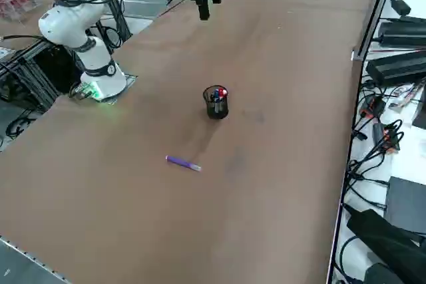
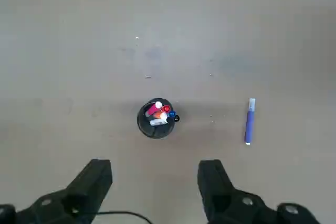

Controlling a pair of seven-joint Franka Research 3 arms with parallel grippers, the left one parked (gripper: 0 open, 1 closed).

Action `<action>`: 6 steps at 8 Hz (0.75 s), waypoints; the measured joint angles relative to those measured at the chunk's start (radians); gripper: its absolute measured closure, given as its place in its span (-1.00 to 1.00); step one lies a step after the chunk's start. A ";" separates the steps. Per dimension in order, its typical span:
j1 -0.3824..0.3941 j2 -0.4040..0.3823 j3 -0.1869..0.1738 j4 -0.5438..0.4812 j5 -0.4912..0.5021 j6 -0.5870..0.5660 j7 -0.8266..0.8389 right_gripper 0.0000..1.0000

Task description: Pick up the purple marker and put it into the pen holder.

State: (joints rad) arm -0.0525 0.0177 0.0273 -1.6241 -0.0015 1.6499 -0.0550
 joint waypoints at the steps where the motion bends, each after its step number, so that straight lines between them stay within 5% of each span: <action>1: 0.000 0.000 0.000 0.000 0.000 0.000 0.000 -1.00; 6: -0.001 0.000 -0.001 0.000 0.000 -0.022 0.000 -1.00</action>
State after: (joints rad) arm -0.0532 0.0177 0.0265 -1.6240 -0.0015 1.6283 -0.0550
